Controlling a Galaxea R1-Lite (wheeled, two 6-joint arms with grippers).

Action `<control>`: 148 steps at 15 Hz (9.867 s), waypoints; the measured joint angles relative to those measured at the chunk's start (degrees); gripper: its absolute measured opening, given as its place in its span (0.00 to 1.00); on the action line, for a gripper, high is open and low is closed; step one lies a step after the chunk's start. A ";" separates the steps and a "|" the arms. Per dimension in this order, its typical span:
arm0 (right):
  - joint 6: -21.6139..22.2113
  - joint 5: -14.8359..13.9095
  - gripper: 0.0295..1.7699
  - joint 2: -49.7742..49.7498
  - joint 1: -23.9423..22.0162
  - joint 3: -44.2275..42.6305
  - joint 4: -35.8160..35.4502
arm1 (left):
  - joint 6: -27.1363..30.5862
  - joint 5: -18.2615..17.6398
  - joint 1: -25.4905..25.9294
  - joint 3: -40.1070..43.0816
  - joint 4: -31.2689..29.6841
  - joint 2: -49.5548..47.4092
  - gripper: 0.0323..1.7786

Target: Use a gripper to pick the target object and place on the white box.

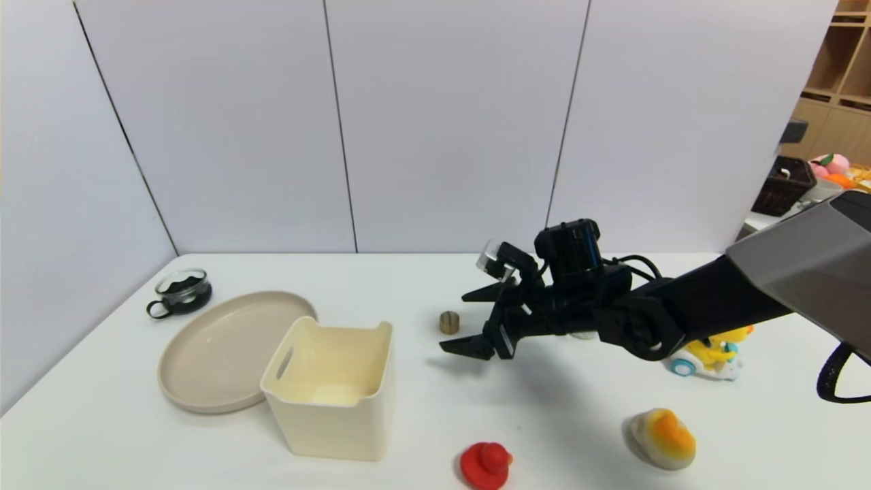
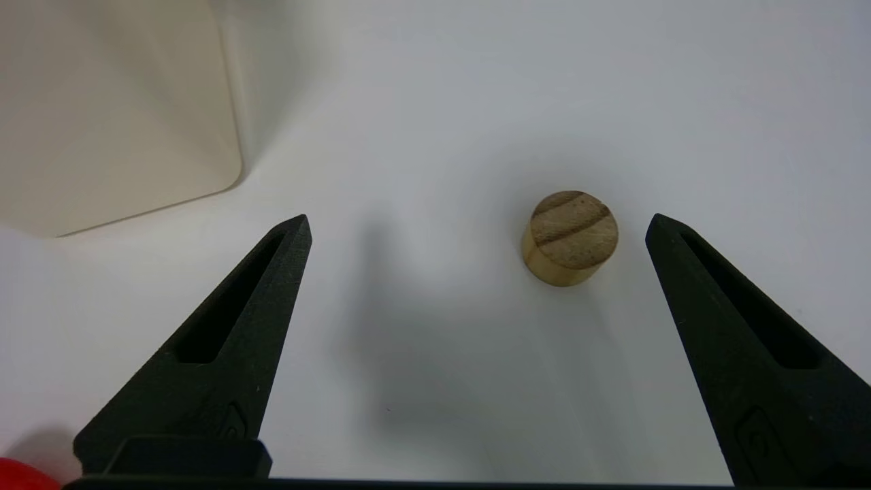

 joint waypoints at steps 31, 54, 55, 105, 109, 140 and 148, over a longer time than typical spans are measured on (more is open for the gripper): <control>4.94 -4.00 0.96 11.28 0.37 -9.09 -1.57 | 0.00 0.00 0.00 0.00 -0.02 0.00 0.95; 5.24 -5.60 0.28 7.46 0.20 -13.25 -3.07 | 0.00 0.00 0.02 0.00 -0.02 0.00 0.95; 5.96 -4.90 0.28 6.03 0.17 -14.57 -4.41 | 0.00 0.00 0.02 0.00 -0.02 0.00 0.95; 3.56 1.57 0.74 -2.35 19.08 -10.85 -3.38 | 0.00 0.00 0.00 0.00 -0.02 0.00 0.95; 8.72 -1.49 0.83 -8.41 16.40 -12.53 -2.66 | 0.00 -0.02 0.00 0.00 0.00 0.00 0.95; 13.43 -35.74 0.96 -111.25 -27.23 61.50 15.65 | 0.00 0.00 0.00 0.00 0.00 0.00 0.95; 12.43 -33.44 0.96 -121.37 -27.70 64.15 22.19 | 0.00 0.00 0.00 0.00 -0.02 0.00 0.95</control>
